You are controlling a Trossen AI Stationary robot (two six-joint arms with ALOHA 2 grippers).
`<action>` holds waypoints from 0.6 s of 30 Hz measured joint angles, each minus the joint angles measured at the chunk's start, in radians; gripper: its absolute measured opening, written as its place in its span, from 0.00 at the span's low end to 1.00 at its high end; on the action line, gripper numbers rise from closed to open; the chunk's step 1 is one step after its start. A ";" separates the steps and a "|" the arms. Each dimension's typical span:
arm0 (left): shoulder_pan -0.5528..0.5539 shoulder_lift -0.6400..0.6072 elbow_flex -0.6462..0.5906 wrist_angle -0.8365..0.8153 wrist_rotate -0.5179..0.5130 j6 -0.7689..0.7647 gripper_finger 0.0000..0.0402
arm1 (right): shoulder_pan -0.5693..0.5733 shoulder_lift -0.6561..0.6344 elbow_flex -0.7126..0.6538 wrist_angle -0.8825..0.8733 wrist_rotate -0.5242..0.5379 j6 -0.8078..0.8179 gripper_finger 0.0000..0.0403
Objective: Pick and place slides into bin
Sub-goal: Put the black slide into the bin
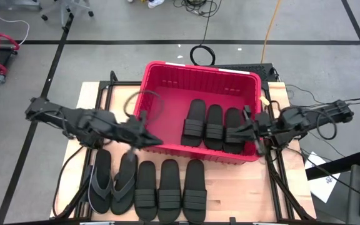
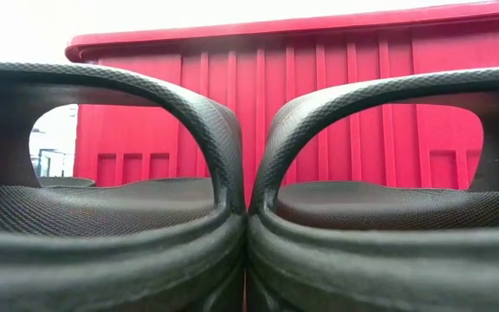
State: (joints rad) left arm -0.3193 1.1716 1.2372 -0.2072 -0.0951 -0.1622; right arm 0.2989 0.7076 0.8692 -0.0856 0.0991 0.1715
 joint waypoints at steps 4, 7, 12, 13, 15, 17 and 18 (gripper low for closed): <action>-0.030 0.188 0.147 -0.002 -0.019 -0.032 0.00 | 0.000 -0.079 0.000 -0.073 -0.085 0.024 0.00; -0.047 0.322 0.213 -0.005 -0.057 -0.059 0.00 | 0.000 -0.123 0.000 -0.117 -0.143 0.026 0.00; -0.068 0.510 0.282 -0.007 -0.041 -0.128 0.00 | 0.000 -0.170 0.000 -0.145 -0.209 0.059 0.00; -0.070 0.541 0.291 -0.008 -0.020 -0.161 0.00 | 0.000 -0.176 0.000 -0.145 -0.213 0.079 0.00; -0.071 0.586 0.293 -0.009 0.026 -0.228 0.00 | 0.000 -0.182 0.000 -0.144 -0.231 0.118 0.00; -0.069 0.620 0.294 -0.032 0.063 -0.292 0.00 | 0.000 -0.186 0.000 -0.144 -0.243 0.133 0.00; -0.067 0.636 0.294 -0.052 0.082 -0.317 0.00 | 0.000 -0.186 0.000 -0.145 -0.257 0.134 0.00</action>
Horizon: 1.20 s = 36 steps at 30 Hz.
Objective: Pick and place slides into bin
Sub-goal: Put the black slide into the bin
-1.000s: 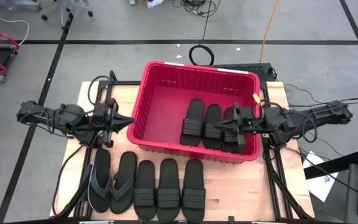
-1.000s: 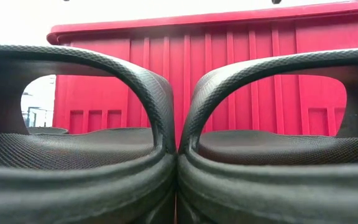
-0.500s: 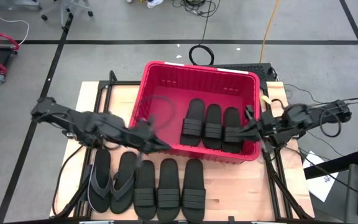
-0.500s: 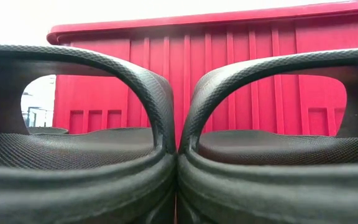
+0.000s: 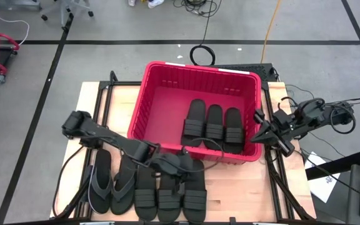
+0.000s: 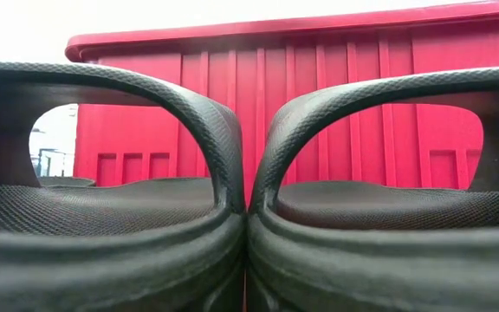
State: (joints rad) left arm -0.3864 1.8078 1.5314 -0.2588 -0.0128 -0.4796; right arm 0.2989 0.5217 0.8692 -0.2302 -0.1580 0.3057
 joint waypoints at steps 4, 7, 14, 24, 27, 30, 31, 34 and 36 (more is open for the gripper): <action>0.001 0.056 0.000 -0.064 0.105 -0.053 0.02 | 0.000 0.001 0.000 0.011 0.000 0.000 0.00; -0.010 0.095 0.000 -0.066 0.180 -0.023 0.05 | 0.000 0.005 0.000 0.036 0.001 -0.001 0.00; -0.041 0.180 0.000 -0.053 0.139 0.044 0.22 | 0.000 0.005 0.000 0.024 0.002 -0.010 0.00; 0.000 0.222 0.000 0.023 0.228 0.020 0.63 | 0.000 0.005 0.000 -0.010 0.000 0.027 0.00; 0.017 0.237 0.001 0.028 0.258 0.004 0.73 | 0.000 0.005 0.000 -0.010 -0.002 0.048 0.00; 0.023 0.262 0.000 0.021 0.275 -0.003 0.80 | 0.000 0.005 0.000 -0.011 -0.010 0.053 0.00; 0.025 0.273 0.000 0.030 0.279 -0.012 0.81 | 0.000 0.005 0.000 -0.012 -0.025 0.053 0.00; 0.025 0.308 0.000 0.026 0.304 -0.048 0.84 | 0.000 0.005 0.000 -0.024 -0.030 0.053 0.00; 0.024 0.331 0.000 0.032 0.316 -0.074 0.84 | 0.000 0.005 0.000 -0.040 -0.030 0.053 0.00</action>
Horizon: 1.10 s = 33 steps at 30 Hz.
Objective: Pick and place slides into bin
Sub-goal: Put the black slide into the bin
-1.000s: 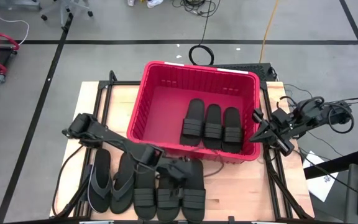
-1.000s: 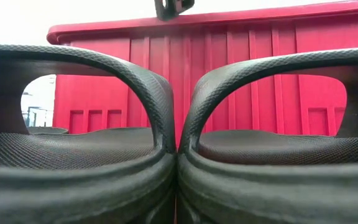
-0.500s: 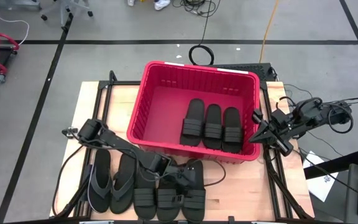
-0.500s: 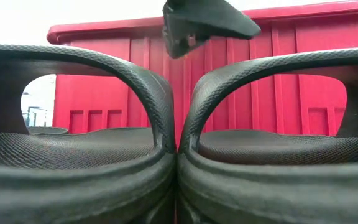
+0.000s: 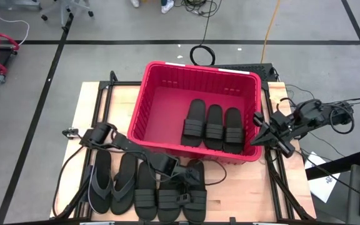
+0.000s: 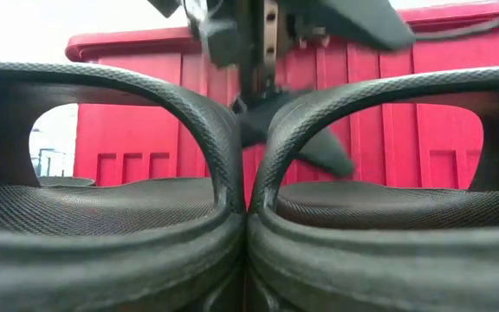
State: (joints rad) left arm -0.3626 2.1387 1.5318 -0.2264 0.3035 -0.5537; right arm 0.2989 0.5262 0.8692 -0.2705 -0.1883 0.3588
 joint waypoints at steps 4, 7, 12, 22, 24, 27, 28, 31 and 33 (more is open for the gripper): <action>-0.004 0.022 0.000 0.033 0.007 -0.022 0.80 | 0.000 0.000 0.000 -0.006 0.000 -0.004 0.00; -0.003 0.022 0.000 0.055 0.010 -0.008 0.71 | 0.000 0.000 0.000 -0.005 0.000 -0.015 0.00; -0.004 0.021 0.000 0.074 0.031 0.036 0.41 | 0.000 0.000 0.000 -0.006 -0.001 -0.030 0.00; -0.012 0.000 0.000 0.170 0.113 0.043 0.03 | 0.000 0.000 0.000 -0.009 -0.003 -0.060 0.00; -0.012 -0.032 0.011 0.156 0.114 0.043 0.01 | 0.000 0.000 0.000 -0.012 -0.003 -0.061 0.00; -0.023 -0.087 0.035 0.144 0.109 0.024 0.02 | 0.000 0.000 0.000 -0.013 -0.027 -0.069 0.00; -0.030 -0.110 0.040 0.125 0.089 0.024 0.01 | 0.000 0.001 0.000 -0.015 -0.035 -0.075 0.00; -0.055 -0.176 0.088 0.056 0.037 0.020 0.01 | 0.000 -0.001 0.000 -0.028 -0.053 -0.091 0.00; -0.076 -0.229 0.140 -0.062 -0.023 0.009 0.01 | 0.000 -0.002 0.000 -0.036 -0.053 -0.096 0.00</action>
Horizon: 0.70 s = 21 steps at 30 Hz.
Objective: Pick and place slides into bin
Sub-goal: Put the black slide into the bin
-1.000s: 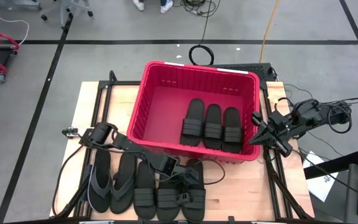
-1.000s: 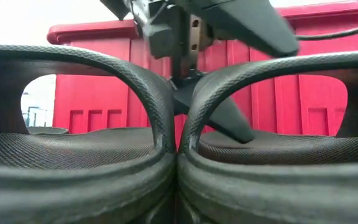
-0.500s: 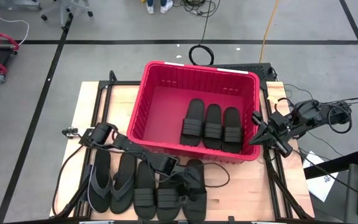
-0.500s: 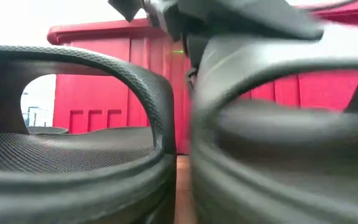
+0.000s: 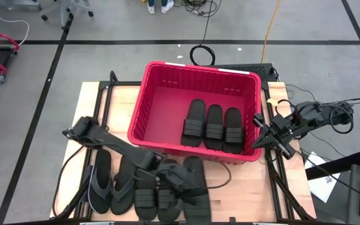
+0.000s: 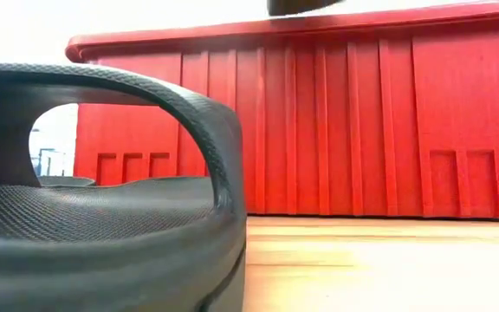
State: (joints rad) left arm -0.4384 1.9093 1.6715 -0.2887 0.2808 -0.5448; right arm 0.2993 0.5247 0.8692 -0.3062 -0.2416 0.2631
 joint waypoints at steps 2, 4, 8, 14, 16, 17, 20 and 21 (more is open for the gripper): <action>-0.017 -0.046 0.075 -0.098 -0.046 -0.024 0.01 | 0.000 -0.004 0.000 -0.017 0.000 -0.019 0.00; -0.034 -0.084 0.158 -0.235 -0.122 -0.036 0.01 | 0.000 -0.004 0.000 -0.020 0.000 -0.032 0.00; -0.041 -0.136 0.356 -0.465 -0.340 0.009 0.01 | 0.000 -0.006 0.000 -0.028 0.000 -0.067 0.00; 0.033 -0.170 0.605 -0.803 -0.714 0.162 0.01 | 0.000 -0.010 0.000 -0.036 0.005 -0.148 0.00; 0.089 -0.176 0.646 -0.925 -0.791 0.192 0.01 | 0.000 -0.010 0.000 -0.036 0.005 -0.167 0.00; 0.128 -0.178 0.660 -0.983 -0.791 0.205 0.01 | -0.001 -0.010 0.000 -0.036 0.007 -0.174 0.00; 0.260 -0.181 0.677 -1.149 -0.672 0.258 0.01 | -0.001 -0.010 0.000 -0.038 0.080 -0.182 0.00; 0.305 -0.181 0.674 -1.206 -0.609 0.294 0.01 | -0.001 -0.011 0.000 -0.040 0.119 -0.180 0.00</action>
State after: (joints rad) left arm -0.1331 1.7287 2.3459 -1.4947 -0.3285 -0.2507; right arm 0.2985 0.5140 0.8696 -0.3466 -0.1226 0.0829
